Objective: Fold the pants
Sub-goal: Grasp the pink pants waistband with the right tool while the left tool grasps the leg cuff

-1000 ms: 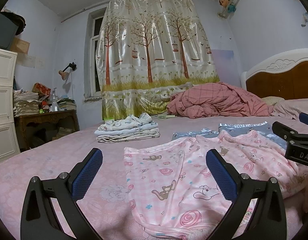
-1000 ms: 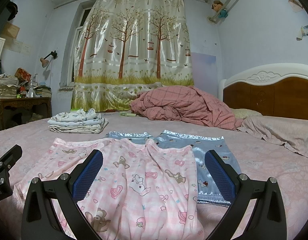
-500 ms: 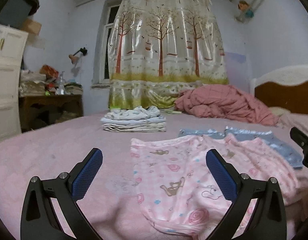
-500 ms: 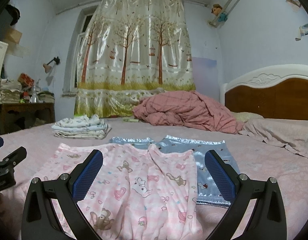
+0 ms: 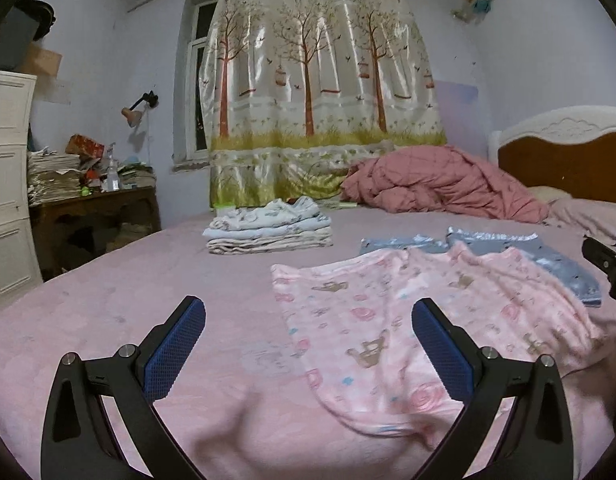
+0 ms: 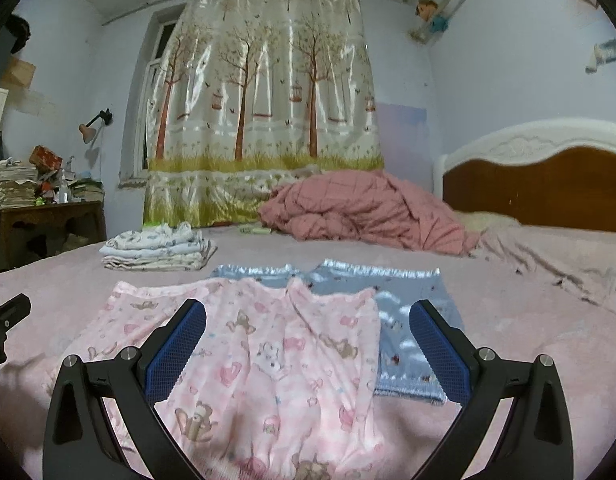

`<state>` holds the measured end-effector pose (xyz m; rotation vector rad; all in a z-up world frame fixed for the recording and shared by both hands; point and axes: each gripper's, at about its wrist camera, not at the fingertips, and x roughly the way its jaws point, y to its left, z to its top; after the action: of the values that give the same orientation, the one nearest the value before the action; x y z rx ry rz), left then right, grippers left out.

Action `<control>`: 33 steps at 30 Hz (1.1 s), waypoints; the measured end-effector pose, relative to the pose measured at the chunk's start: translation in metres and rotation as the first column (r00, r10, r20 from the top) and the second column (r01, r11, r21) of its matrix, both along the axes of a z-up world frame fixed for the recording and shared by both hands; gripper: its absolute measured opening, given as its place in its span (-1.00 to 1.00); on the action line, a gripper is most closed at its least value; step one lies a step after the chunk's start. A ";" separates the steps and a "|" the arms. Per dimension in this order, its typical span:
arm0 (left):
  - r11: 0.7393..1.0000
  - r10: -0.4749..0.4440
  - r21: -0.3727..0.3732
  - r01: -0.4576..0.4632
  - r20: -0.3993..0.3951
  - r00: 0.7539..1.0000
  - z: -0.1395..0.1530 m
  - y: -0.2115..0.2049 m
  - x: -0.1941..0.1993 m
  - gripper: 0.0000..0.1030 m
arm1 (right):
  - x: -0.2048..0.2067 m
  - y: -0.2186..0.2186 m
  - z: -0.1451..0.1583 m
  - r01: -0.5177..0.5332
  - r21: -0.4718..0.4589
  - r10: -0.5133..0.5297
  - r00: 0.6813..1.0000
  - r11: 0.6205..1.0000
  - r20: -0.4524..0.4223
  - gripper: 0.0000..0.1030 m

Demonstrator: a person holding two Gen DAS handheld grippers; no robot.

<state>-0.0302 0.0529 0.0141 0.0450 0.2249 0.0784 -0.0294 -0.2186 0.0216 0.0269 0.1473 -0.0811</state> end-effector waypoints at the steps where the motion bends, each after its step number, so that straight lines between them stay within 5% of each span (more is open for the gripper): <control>1: 1.000 0.001 -0.004 -0.001 -0.003 1.000 0.001 0.002 0.001 0.99 | 0.001 0.000 -0.001 -0.003 0.008 0.003 1.000 1.000 -0.013 0.99; 7: 1.000 -0.023 0.020 0.023 -0.015 1.000 -0.001 -0.001 -0.001 0.99 | 0.005 0.007 0.000 0.001 -0.034 -0.003 0.999 0.999 -0.055 0.99; 15: 0.998 -0.002 0.058 0.005 -0.039 0.999 -0.008 -0.009 0.007 0.99 | 0.018 -0.044 -0.005 0.004 0.198 0.026 0.988 0.980 -0.151 0.56; 19: 1.000 0.005 0.006 -0.005 -0.035 0.999 -0.002 0.003 0.006 0.99 | 0.018 -0.033 -0.005 -0.065 0.174 0.091 0.985 0.983 -0.148 0.41; 25: 1.000 0.012 0.029 -0.012 -0.009 1.000 0.001 0.004 0.002 0.97 | 0.015 -0.002 -0.004 -0.095 0.080 0.106 0.984 0.992 -0.142 0.39; 33: 0.995 -0.089 0.028 0.091 -0.059 0.994 -0.003 -0.021 0.002 0.78 | 0.025 -0.047 0.017 -0.041 0.196 0.072 0.985 0.980 -0.155 0.13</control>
<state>-0.0277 0.0319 0.0116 0.0875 0.2793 -0.0095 -0.0039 -0.2659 0.0386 0.2090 0.3174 -0.0113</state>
